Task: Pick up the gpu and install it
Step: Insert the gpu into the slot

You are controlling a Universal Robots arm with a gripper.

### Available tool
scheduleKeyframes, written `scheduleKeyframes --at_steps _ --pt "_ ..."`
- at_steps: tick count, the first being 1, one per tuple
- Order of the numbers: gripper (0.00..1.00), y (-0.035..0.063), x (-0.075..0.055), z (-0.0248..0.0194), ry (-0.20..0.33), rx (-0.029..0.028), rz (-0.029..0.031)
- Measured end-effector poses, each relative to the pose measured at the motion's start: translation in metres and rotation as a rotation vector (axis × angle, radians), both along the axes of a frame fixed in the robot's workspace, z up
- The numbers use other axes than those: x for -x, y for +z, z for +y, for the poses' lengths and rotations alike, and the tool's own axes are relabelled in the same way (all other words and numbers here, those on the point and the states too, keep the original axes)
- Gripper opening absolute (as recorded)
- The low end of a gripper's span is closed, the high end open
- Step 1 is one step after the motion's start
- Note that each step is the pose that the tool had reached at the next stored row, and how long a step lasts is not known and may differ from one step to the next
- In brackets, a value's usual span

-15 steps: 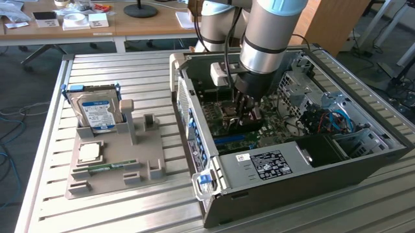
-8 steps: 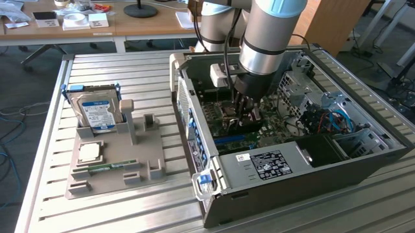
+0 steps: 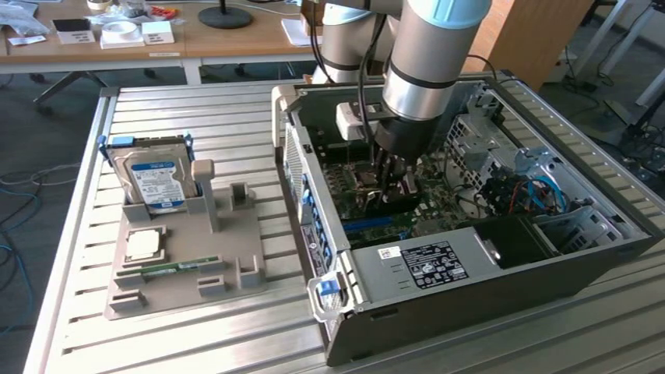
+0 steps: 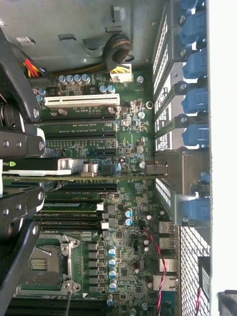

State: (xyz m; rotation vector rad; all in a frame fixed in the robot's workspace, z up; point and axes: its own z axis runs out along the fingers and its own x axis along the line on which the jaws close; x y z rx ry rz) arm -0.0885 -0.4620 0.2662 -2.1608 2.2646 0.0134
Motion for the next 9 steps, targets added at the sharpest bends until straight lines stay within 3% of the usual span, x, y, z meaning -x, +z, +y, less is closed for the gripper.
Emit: scheduleKeyframes --at_steps 9 --pt "0.27 -0.0008 0.0001 0.0 0.0 0.0 0.0"
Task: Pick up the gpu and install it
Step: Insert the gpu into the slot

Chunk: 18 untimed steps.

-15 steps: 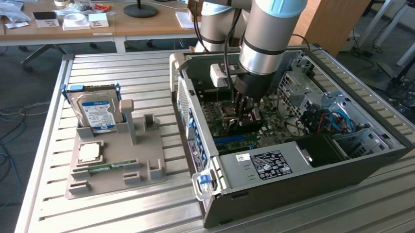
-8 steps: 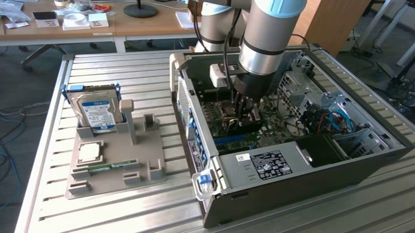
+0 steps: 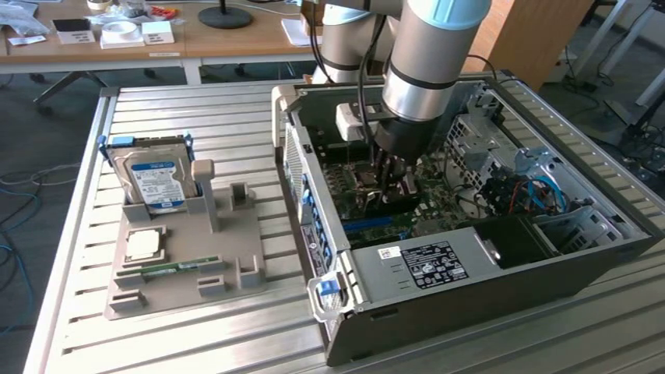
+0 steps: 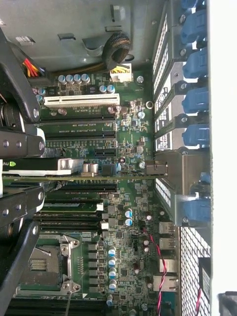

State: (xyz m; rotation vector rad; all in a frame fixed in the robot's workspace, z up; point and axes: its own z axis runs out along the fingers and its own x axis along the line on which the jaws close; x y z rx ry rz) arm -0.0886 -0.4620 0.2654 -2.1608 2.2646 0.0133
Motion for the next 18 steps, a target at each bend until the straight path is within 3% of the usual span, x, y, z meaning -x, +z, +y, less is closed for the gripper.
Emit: scheduleKeyframes --at_steps 18 --pt "0.27 -0.003 0.0 -0.0001 0.0 0.0001 0.0001"
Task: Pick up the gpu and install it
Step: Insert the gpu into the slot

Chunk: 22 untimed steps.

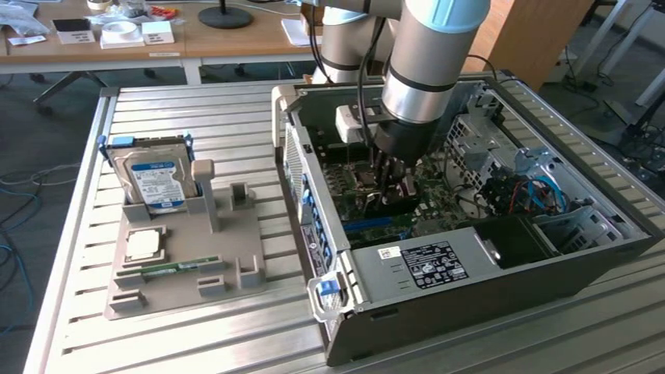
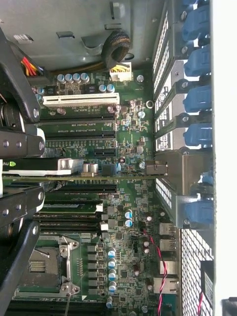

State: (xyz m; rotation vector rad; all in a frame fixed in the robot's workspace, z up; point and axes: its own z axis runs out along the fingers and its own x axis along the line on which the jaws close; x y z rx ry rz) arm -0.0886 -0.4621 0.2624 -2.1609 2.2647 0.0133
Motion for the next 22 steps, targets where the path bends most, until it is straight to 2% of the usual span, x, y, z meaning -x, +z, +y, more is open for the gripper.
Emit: scheduleKeyframes --at_steps 22 --pt "0.27 -0.0093 0.0001 0.0001 0.0 -0.0005 -0.0003"
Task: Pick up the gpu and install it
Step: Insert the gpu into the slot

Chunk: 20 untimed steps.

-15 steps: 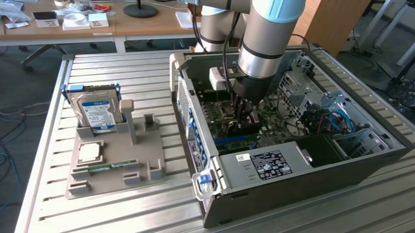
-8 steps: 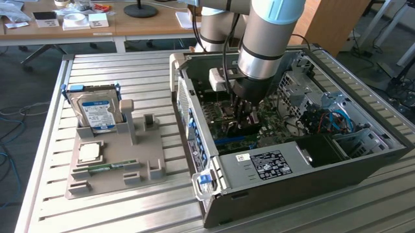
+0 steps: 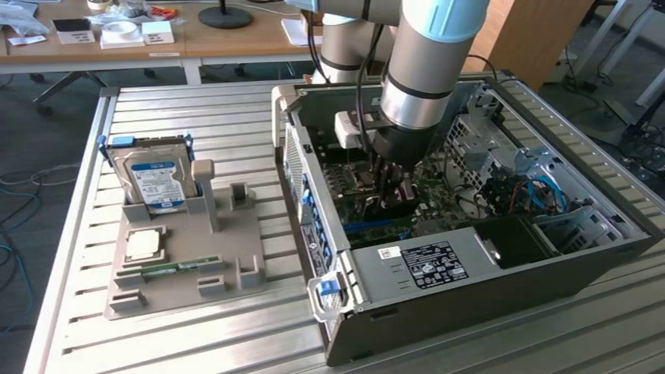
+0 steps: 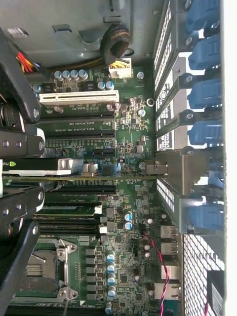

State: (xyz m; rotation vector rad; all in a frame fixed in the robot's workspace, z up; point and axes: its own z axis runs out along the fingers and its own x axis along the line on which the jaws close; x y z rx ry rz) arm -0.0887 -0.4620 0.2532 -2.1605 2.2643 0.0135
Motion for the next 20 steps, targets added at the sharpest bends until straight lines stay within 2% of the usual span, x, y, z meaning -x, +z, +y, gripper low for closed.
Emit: scheduleKeyframes --at_steps 20 --pt "0.27 -0.0035 0.0019 -0.0001 0.0 0.0004 0.0001"
